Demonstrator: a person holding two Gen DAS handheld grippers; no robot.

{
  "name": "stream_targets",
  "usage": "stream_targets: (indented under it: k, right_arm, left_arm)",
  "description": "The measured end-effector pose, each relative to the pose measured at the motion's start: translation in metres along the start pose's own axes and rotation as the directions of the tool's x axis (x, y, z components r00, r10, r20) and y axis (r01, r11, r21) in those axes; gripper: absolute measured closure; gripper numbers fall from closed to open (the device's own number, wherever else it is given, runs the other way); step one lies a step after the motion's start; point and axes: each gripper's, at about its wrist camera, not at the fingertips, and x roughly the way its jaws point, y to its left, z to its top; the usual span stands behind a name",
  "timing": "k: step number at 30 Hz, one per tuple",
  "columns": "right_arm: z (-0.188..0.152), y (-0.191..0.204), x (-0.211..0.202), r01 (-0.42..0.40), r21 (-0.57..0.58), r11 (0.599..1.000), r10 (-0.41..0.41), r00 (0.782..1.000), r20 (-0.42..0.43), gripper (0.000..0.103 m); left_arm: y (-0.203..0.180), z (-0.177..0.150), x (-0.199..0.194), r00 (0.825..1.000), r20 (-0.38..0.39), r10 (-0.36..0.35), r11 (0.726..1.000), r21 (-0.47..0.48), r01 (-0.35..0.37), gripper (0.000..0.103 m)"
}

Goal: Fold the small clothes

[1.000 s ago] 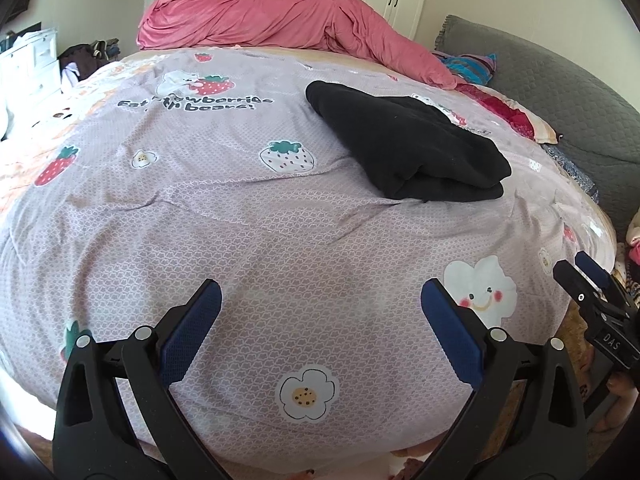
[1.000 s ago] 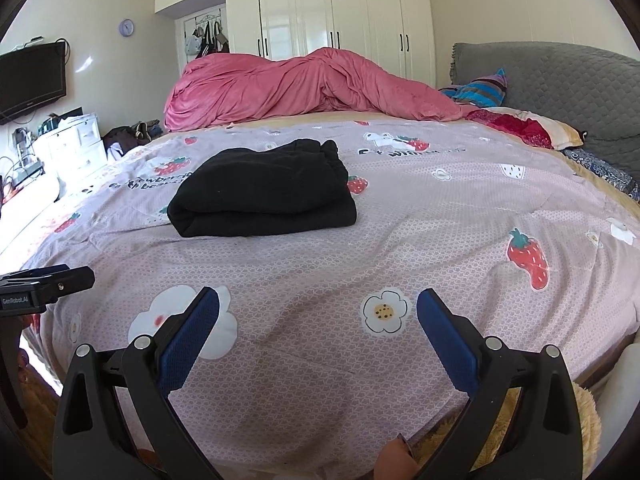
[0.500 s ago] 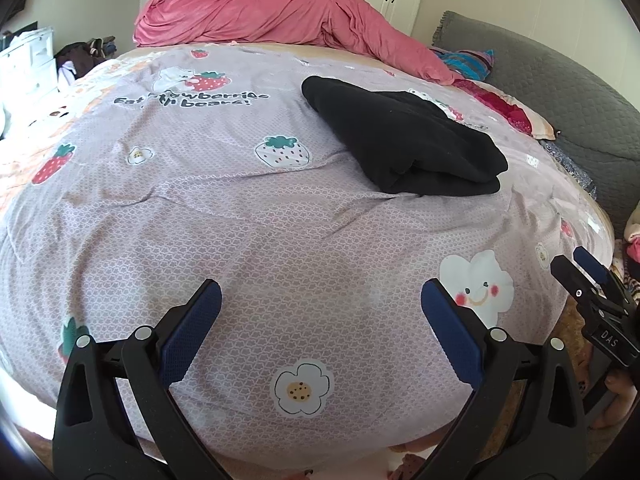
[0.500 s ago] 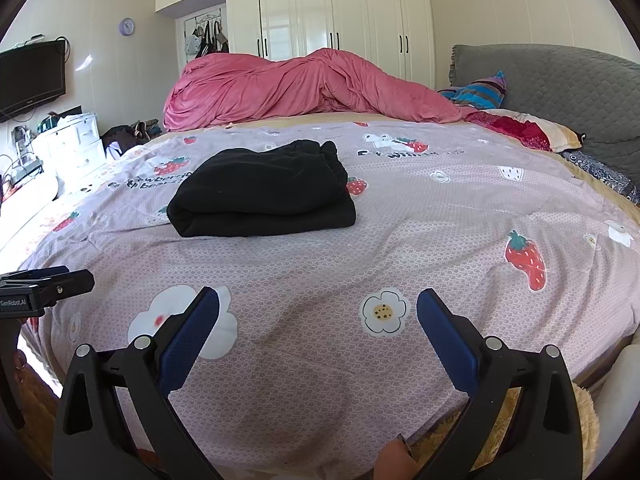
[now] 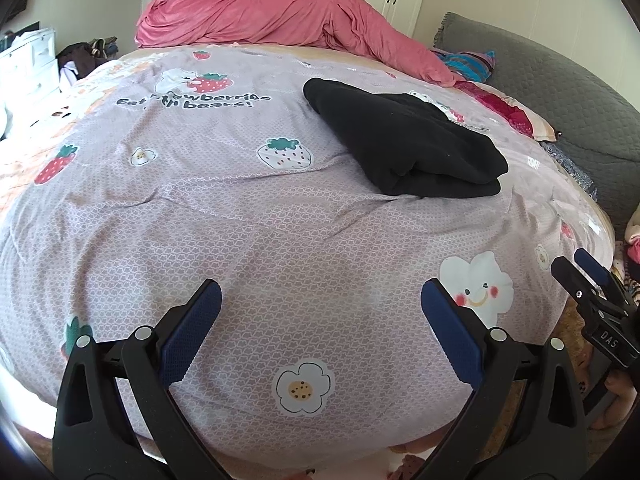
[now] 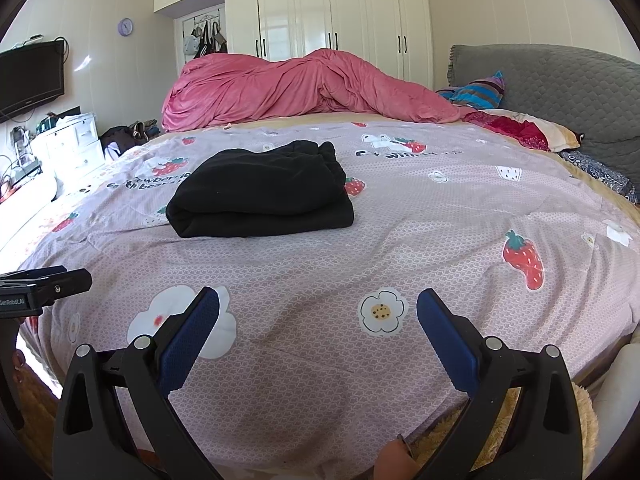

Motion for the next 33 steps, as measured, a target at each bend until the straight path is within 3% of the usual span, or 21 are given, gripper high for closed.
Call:
stream_targets:
  k: [33]
  right_arm:
    - [0.0007,-0.0013,0.0012,0.014,-0.006,1.000,-0.014,1.000,-0.008,0.004]
  left_arm:
    - [-0.0003,-0.0010,-0.0026,1.000,0.000,0.021,1.000,0.008,-0.021,0.009]
